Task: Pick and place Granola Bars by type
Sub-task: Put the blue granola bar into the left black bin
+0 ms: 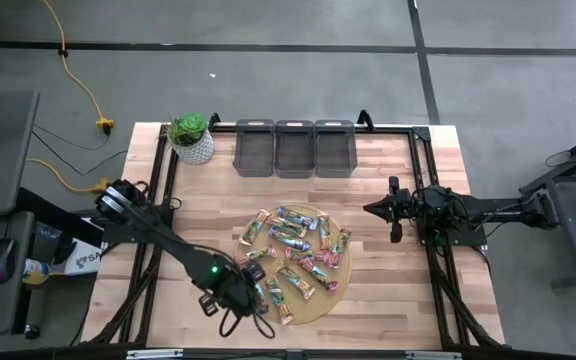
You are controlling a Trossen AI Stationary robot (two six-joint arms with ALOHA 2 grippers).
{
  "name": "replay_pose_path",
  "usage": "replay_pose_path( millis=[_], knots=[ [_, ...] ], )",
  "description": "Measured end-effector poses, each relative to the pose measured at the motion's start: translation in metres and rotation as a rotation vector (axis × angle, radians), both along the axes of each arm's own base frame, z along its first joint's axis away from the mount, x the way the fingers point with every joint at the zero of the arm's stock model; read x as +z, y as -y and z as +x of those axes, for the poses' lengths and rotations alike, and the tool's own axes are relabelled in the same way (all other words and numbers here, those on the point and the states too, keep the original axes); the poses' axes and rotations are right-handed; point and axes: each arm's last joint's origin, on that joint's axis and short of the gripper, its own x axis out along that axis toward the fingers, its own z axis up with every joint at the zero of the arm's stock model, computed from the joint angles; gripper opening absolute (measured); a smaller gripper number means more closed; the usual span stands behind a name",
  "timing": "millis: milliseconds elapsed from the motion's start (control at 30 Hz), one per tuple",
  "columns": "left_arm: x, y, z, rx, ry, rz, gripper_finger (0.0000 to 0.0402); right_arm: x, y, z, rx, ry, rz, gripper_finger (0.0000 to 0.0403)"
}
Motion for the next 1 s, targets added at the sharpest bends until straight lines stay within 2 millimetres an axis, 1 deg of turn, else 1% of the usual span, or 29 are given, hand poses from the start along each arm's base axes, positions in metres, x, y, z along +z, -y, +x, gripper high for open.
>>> replay_pose_path(
  millis=[167, 233, 400, 667, 767, 900, 1000],
  knots=[
    [-0.016, -0.010, 0.001, 0.003, 0.027, -0.022, 0.0177, 0.000, 0.000, 0.000, 0.000, 0.000, 0.000, 0.0000],
    [-0.018, -0.009, 0.005, -0.010, 0.078, -0.047, 0.0177, 0.000, 0.000, 0.000, 0.000, 0.000, 0.000, 0.0000],
    [-0.016, -0.008, 0.011, -0.064, 0.158, -0.030, 0.0177, 0.000, 0.000, 0.000, 0.000, 0.000, 0.000, 0.0000],
    [-0.018, -0.016, 0.019, -0.128, 0.200, -0.035, 0.0177, 0.000, 0.000, 0.000, 0.000, 0.000, 0.000, 0.0000],
    [-0.023, -0.022, 0.020, -0.125, 0.175, -0.066, 0.0177, 0.000, 0.000, 0.000, 0.000, 0.000, 0.000, 0.0000],
    [-0.038, -0.032, 0.015, -0.121, 0.137, -0.044, 0.0177, 0.000, 0.000, 0.000, 0.000, 0.000, 0.000, 0.0000],
    [-0.043, -0.034, 0.014, -0.126, 0.128, -0.055, 0.0177, 0.000, 0.000, 0.000, 0.000, 0.000, 0.000, 0.0000]
  ],
)
